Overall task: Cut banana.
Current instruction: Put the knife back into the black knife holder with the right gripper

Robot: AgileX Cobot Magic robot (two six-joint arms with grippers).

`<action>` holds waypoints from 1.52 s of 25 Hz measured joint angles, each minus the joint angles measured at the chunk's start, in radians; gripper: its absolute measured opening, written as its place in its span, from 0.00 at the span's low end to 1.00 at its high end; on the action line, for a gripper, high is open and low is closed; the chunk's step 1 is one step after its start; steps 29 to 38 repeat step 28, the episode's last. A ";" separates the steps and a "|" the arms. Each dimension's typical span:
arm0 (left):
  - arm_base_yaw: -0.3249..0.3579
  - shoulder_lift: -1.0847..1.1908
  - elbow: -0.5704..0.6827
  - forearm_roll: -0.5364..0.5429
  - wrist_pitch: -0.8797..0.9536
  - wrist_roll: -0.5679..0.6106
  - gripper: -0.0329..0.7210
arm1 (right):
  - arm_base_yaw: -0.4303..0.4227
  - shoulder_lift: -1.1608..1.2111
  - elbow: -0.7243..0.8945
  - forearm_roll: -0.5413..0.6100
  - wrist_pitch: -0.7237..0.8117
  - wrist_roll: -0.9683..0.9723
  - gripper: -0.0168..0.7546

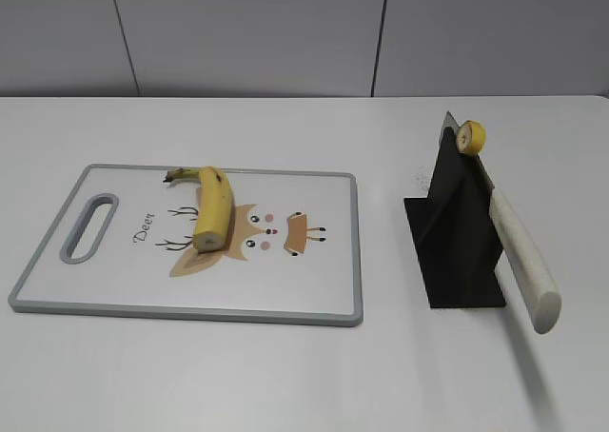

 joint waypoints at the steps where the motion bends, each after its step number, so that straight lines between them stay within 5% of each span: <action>1: 0.000 0.000 0.000 -0.001 0.000 0.000 0.73 | -0.024 0.000 0.000 0.000 0.000 0.000 0.77; 9: 0.000 0.000 0.000 -0.001 0.000 0.000 0.73 | -0.178 0.000 0.000 0.001 0.000 0.000 0.77; 38: 0.000 0.000 0.000 -0.001 0.000 0.000 0.73 | -0.185 0.000 0.000 0.001 -0.001 0.000 0.77</action>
